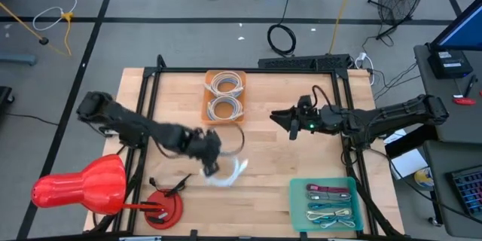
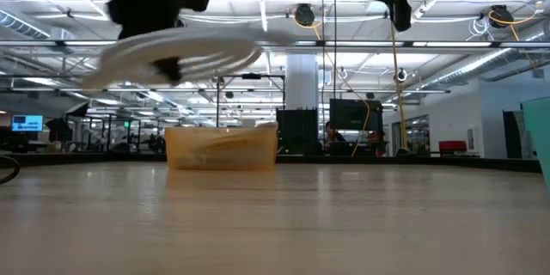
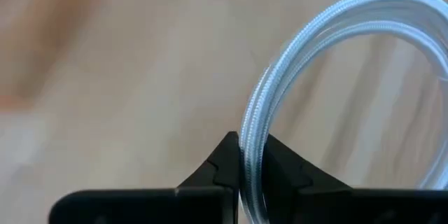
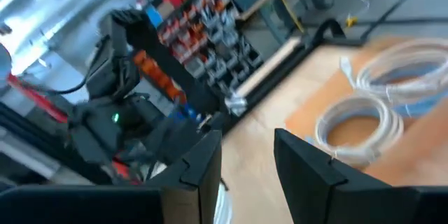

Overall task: Pick & Place USB Port
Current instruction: Put the white usb cable into the orange bin

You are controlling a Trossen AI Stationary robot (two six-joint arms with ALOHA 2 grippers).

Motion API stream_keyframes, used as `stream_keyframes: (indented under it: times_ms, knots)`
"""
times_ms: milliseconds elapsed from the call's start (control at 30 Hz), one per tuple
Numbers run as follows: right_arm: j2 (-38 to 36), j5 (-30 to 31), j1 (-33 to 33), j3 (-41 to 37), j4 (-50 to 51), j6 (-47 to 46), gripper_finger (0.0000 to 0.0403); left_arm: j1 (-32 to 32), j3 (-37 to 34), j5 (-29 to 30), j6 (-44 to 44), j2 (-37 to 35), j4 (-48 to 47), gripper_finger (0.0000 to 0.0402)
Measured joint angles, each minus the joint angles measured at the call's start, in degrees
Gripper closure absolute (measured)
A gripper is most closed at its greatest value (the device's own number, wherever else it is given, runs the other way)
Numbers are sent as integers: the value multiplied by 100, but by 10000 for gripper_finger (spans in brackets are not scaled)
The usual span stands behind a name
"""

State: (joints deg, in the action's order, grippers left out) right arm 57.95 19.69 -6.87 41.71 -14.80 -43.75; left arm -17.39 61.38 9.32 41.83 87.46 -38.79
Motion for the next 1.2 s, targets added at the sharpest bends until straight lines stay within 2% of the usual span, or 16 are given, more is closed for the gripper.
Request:
stream_keyframes:
  times_ms: [300,500,667,933,1100,1200]
  knots:
    - [96,595,0,-2,-682,161,277,1252,9,966,336,-1301,30,370]
    - [767,603,2,-2,-2161,227,277,1912,16,1063,55,-1655,613,370]
    - [1549,578,0,-2,-3339,-19,277,2289,54,849,-106,-1661,1075,370]
    - [2082,560,28,2,-3904,-328,277,2413,83,744,-252,-1657,1201,370]
    - [2127,99,126,82,-3939,-498,277,2413,87,172,-1605,-1659,1035,370]
    - [2124,-345,179,87,-3888,-904,277,2471,303,-121,-2098,-1653,203,370]
